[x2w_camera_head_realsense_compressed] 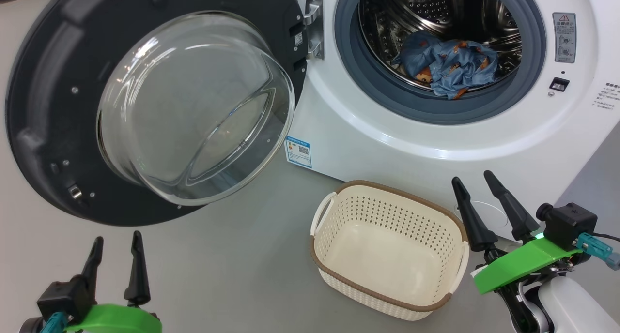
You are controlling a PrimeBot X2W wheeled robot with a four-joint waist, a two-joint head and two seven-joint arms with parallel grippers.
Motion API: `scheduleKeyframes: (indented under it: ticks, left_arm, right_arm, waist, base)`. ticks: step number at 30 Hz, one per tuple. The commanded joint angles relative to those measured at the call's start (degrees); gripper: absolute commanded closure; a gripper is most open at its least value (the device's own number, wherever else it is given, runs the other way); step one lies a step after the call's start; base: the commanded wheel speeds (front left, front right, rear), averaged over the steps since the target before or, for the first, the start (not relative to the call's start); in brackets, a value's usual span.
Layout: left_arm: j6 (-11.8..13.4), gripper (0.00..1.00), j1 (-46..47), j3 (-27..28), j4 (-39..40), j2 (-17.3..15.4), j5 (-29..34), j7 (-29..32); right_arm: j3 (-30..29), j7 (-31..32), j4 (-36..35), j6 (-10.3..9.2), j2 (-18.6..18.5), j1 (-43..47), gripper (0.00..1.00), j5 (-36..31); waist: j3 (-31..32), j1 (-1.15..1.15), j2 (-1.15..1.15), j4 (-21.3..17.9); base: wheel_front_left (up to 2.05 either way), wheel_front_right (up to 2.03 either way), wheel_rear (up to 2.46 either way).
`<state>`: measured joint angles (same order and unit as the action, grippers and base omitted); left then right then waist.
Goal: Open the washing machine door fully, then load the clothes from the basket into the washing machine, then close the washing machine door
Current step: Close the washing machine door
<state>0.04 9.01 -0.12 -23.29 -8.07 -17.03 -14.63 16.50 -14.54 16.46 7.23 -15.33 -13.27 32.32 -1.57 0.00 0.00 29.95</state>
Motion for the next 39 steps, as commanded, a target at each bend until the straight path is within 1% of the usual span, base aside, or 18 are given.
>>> scheduleKeyframes:
  ticks: [1, 20, 21, 22, 23, 24, 25, 29, 34, 35, 39]
  left_arm:
    - [0.34, 0.0, 0.62, 1.65, 1.75, -1.67, 0.12, -0.22]
    - [0.68, 0.0, 0.46, 1.41, 2.38, -1.95, -0.78, -0.28]
    - [0.67, 0.09, 0.47, 1.38, 2.43, -1.94, -0.83, -0.28]
    - [0.58, 0.38, 0.52, 1.29, 2.44, -2.0, -0.85, -0.28]
    - [0.38, 0.65, 0.67, 1.18, 2.37, -2.15, -0.88, -0.28]
    - [0.13, 0.84, 0.99, 1.04, 2.45, -2.47, -0.77, -0.29]
    - [-0.06, 1.0, 1.42, 1.01, 2.8, -2.78, -0.71, -0.29]
    - [-1.05, 1.0, 3.92, 1.82, 7.57, -4.29, -0.88, -0.33]
    - [-3.26, 1.0, 7.5, 4.62, 16.04, -7.8, -3.38, 0.08]
    - [-3.93, 1.0, 9.45, 6.14, 18.89, -9.21, -5.45, 1.31]
    - [-5.0, 1.0, 14.07, 9.25, 21.95, -11.5, -11.09, 4.76]
  right_arm:
    - [1.13, -0.46, -1.07, 0.25, -0.61, -1.0, 0.0, 0.42]
    - [1.26, -0.46, -1.18, 0.25, -0.91, -0.94, 0.0, 0.48]
    - [1.23, -0.46, -1.21, 0.25, -0.94, -0.9, 0.0, 0.47]
    - [1.2, -0.46, -1.24, 0.25, -0.97, -0.86, 0.0, 0.46]
    - [1.17, -0.46, -1.26, 0.25, -1.01, -0.84, 0.0, 0.44]
    - [1.14, -0.46, -1.29, 0.25, -1.07, -0.82, 0.0, 0.41]
    - [1.11, -0.46, -1.3, 0.25, -1.15, -0.8, 0.0, 0.39]
    - [1.06, -0.46, -1.32, 0.25, -1.5, -0.77, 0.0, 0.34]
    - [0.68, -0.46, -1.38, 0.25, -1.95, -0.17, 0.0, 0.35]
    - [0.6, -0.46, -1.45, 0.25, -2.14, 0.05, 0.0, 0.31]
    - [0.65, -0.46, -1.69, 0.25, -2.57, 0.28, 0.0, 0.19]
  waist:
    - [0.02, 0.0, 0.0, -0.01]
    - [-0.44, 0.0, 0.0, 0.01]
    - [-0.48, 0.0, 0.0, 0.01]
    - [-0.56, 0.0, 0.0, 0.01]
    - [-0.65, 0.0, 0.0, 0.01]
    - [-0.76, 0.0, 0.0, 0.02]
    - [-0.87, 0.0, 0.0, 0.04]
    - [-1.02, 0.0, 0.0, 0.07]
    - [-0.73, 0.0, 0.0, -0.11]
    - [-0.83, 0.0, 0.0, -0.29]
    - [-1.16, 0.0, 0.0, -0.77]
  base:
    - [0.0, 0.0, 0.0]
    - [0.0, 0.0, 0.0]
    - [0.0, 0.0, 0.0]
    - [0.0, 0.0, 0.0]
    - [0.0, 0.0, 0.0]
    - [0.0, 0.0, 0.0]
    - [0.0, 0.0, 0.0]
    - [0.0, 0.0, 0.0]
    - [0.0, 0.0, 0.0]
    - [0.0, 0.0, 0.0]
    - [0.0, 0.0, 0.0]
